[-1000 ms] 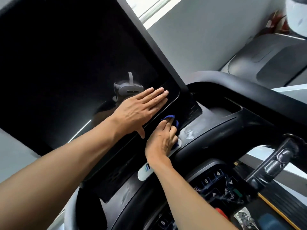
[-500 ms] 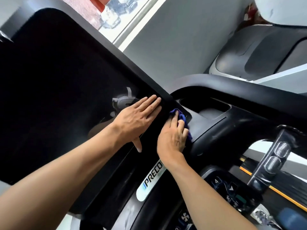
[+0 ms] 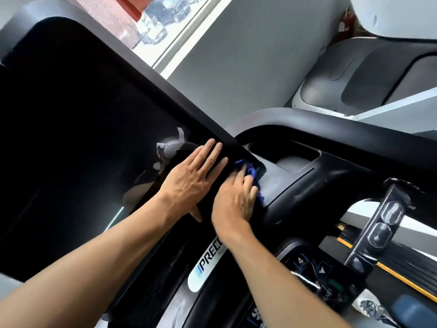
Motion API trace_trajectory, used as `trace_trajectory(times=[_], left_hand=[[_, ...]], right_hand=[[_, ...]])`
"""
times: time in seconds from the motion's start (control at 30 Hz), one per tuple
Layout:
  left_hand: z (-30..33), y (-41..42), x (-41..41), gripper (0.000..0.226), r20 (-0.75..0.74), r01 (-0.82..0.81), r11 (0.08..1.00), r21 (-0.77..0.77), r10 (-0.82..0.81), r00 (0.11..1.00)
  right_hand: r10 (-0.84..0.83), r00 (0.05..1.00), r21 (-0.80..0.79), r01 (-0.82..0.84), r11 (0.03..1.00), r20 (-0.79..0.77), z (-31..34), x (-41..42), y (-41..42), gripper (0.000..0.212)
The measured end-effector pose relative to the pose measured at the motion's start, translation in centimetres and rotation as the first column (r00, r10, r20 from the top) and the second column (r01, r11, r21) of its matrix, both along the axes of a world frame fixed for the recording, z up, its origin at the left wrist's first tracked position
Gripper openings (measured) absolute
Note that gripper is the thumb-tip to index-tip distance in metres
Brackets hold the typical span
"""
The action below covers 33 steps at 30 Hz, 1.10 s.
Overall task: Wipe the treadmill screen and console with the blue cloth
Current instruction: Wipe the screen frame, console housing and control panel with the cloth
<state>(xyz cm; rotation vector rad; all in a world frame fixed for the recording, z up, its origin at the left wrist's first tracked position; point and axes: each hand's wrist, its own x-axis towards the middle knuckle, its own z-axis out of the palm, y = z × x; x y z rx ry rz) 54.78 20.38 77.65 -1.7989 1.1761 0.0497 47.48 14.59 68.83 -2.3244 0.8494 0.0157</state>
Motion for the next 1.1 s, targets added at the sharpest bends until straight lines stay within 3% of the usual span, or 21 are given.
trace_trajectory(times=[0.1,0.23,0.37,0.43,0.57,0.63,0.73,0.83,1.0,1.1], left_hand=[[-0.2,0.2,-0.1,0.157,0.006,0.013,1.000,-0.022,-0.013,1.000],[-0.6,0.5,-0.1,0.147,0.021,0.008,0.999,-0.034,-0.007,1.000],[-0.9,0.5,-0.2,0.144,0.027,-0.018,0.998,-0.062,0.020,0.999],[-0.7,0.4,-0.2,0.143,0.029,-0.016,0.998,-0.059,0.018,0.999],[-1.0,0.6,-0.6,0.122,0.031,-0.018,0.997,-0.080,0.021,0.999],[-1.0,0.4,-0.5,0.128,0.048,-0.018,0.997,-0.079,0.021,0.999],[-1.1,0.6,-0.5,0.141,0.049,-0.017,0.997,-0.070,0.020,0.999],[-1.2,0.7,-0.2,0.146,0.033,-0.014,0.996,-0.087,0.017,0.999],[-1.0,0.6,0.0,0.150,0.012,-0.015,0.996,-0.085,0.016,1.000],[-1.0,0.7,-0.3,0.145,0.015,0.014,0.994,-0.109,-0.012,1.000]], right_hand=[[0.152,0.988,-0.030,-0.153,0.988,-0.025,-0.4,-1.8,0.8,0.067],[-0.024,0.996,-0.078,0.017,0.997,-0.083,-0.9,0.7,-2.7,0.053],[0.103,0.988,-0.118,-0.116,0.986,-0.112,-0.7,-0.8,-1.1,0.056],[0.081,0.995,-0.103,-0.087,0.991,-0.064,-0.9,0.0,-2.0,0.056],[0.137,0.981,-0.105,-0.152,0.983,-0.141,0.0,-1.6,-0.2,0.054],[0.151,0.976,-0.136,-0.172,0.976,-0.155,-0.3,-1.4,-1.0,0.054],[0.042,0.986,-0.147,-0.066,0.987,-0.161,-0.7,-0.3,-3.5,0.054],[0.174,0.964,-0.168,-0.208,0.964,-0.199,-0.2,-1.9,-2.2,0.054],[0.132,0.979,-0.135,-0.153,0.979,-0.156,0.0,-1.5,-2.9,0.054],[0.265,0.948,-0.161,-0.293,0.942,-0.176,0.6,-4.1,0.6,0.055]])
